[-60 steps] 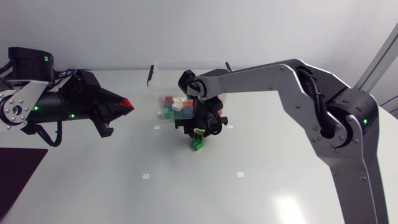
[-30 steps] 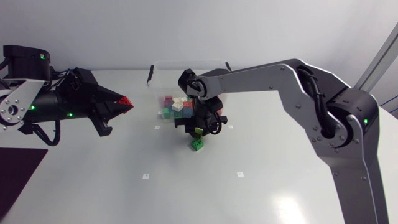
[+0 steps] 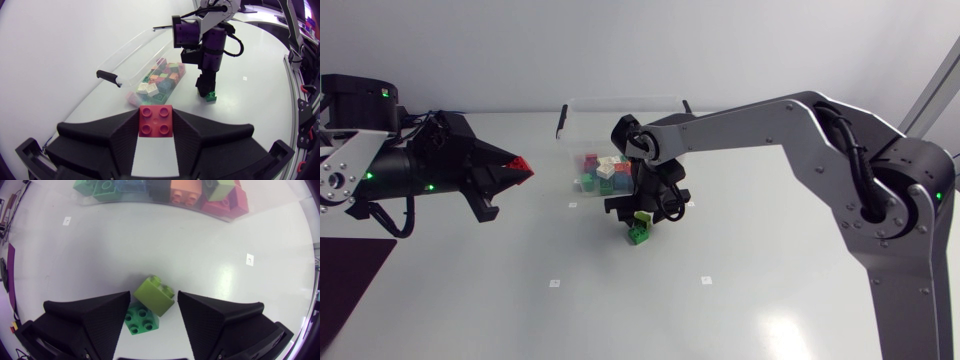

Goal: Place the duplo bricks in the container

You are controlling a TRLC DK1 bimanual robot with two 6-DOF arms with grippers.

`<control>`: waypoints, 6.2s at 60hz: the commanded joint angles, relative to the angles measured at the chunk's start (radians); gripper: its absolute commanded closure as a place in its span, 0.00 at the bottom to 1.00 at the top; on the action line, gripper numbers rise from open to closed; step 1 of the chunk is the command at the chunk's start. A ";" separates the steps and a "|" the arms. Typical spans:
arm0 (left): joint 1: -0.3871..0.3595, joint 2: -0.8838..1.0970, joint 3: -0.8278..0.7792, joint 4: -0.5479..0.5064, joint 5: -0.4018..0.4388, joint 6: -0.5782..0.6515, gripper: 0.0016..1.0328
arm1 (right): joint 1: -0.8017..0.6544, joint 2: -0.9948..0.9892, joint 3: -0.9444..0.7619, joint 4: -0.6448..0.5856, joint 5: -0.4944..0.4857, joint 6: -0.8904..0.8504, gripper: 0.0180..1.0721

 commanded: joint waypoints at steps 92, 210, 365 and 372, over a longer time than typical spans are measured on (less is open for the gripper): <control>-0.081 0.251 0.242 0.206 -0.059 -0.391 0.87 | -0.060 -0.109 -0.181 0.160 -0.088 -0.509 0.63; -0.126 0.391 0.338 0.232 -0.105 -0.439 0.87 | -0.049 -0.115 -0.242 0.146 -0.069 -0.484 0.42; -0.158 0.429 0.410 0.220 -0.113 -0.446 0.87 | -0.017 -0.231 -0.178 0.081 0.009 -0.308 0.72; -0.187 0.466 0.450 0.220 -0.131 -0.448 0.87 | -0.017 -0.290 -0.167 0.058 0.011 -0.308 0.72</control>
